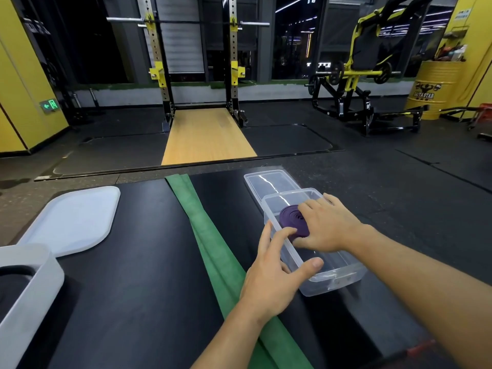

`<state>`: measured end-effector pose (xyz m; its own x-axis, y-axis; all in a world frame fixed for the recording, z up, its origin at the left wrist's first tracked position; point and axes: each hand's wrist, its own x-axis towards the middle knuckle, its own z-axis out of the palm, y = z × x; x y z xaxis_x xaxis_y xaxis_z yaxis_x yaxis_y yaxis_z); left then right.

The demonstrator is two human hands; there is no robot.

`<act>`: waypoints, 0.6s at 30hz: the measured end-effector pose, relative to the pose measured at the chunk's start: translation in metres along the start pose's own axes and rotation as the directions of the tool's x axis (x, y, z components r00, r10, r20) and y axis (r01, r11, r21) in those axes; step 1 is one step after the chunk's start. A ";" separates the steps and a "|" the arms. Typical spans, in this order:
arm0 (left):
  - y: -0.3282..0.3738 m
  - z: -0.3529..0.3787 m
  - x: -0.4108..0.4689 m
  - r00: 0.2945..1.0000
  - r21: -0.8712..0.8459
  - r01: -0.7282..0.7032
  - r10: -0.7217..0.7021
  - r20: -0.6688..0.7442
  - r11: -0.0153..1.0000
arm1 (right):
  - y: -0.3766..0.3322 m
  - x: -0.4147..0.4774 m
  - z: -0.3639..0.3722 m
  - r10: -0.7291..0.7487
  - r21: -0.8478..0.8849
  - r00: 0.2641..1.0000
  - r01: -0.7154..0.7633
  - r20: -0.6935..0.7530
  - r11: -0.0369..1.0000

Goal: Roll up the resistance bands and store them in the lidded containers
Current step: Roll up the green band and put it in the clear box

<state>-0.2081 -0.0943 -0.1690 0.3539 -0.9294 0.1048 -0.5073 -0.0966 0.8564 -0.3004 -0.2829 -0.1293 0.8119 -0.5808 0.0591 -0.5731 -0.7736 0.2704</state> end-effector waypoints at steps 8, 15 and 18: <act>0.002 -0.004 0.001 0.999 -0.023 0.025 -0.024 0.046 0.999 | 0.001 -0.003 -0.006 0.031 0.066 0.999 -0.034 0.042 0.997; -0.002 -0.011 0.001 0.997 -0.240 0.073 -0.069 0.024 0.968 | -0.009 -0.006 -0.018 0.049 0.158 0.999 -0.048 -0.004 0.986; -0.007 -0.020 -0.001 0.995 -0.155 0.091 -0.097 -0.033 0.984 | -0.017 -0.008 -0.031 0.075 0.270 0.997 -0.064 -0.033 0.961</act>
<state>-0.1892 -0.0857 -0.1647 0.4274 -0.9033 0.0379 -0.3452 -0.1243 0.9303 -0.2940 -0.2570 -0.1044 0.7696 -0.6288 0.1107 -0.6324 -0.7746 -0.0037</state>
